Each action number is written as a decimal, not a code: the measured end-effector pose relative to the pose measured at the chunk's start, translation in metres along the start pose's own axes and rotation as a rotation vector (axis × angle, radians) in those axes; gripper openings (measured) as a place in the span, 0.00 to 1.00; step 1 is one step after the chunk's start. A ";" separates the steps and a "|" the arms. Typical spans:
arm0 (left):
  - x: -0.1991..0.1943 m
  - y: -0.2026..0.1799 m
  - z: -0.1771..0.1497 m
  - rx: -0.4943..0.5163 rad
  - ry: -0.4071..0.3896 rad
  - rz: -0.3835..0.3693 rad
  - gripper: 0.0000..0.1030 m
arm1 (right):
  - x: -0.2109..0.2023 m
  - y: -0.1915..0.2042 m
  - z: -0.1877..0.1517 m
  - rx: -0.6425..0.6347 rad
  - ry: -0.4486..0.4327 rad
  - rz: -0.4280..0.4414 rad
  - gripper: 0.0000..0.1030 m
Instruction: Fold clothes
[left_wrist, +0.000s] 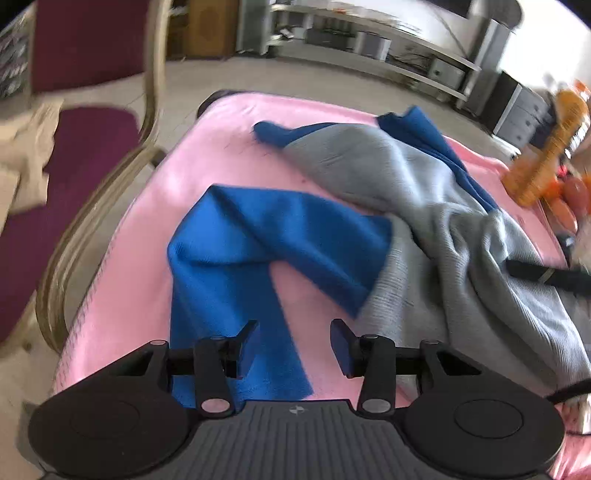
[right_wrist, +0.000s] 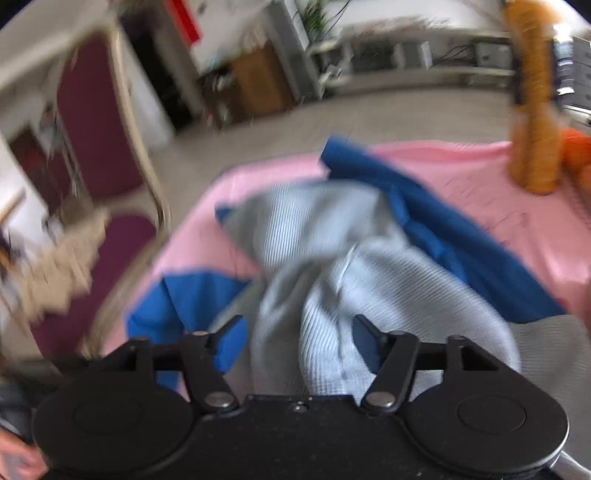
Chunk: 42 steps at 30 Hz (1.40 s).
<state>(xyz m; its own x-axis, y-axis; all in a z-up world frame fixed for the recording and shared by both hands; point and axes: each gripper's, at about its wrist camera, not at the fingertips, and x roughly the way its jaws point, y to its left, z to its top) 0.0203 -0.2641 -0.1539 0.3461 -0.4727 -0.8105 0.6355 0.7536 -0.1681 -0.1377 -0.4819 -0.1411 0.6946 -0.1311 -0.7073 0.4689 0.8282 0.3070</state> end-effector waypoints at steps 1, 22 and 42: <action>0.001 0.000 0.001 -0.004 -0.003 -0.004 0.41 | 0.010 0.004 -0.001 -0.027 0.011 -0.007 0.73; 0.013 0.000 -0.003 0.000 0.016 -0.045 0.48 | 0.016 -0.037 0.010 -0.034 -0.102 -0.430 0.37; 0.010 0.001 -0.003 0.001 0.010 -0.036 0.51 | 0.062 0.029 -0.010 -0.087 -0.003 0.014 0.08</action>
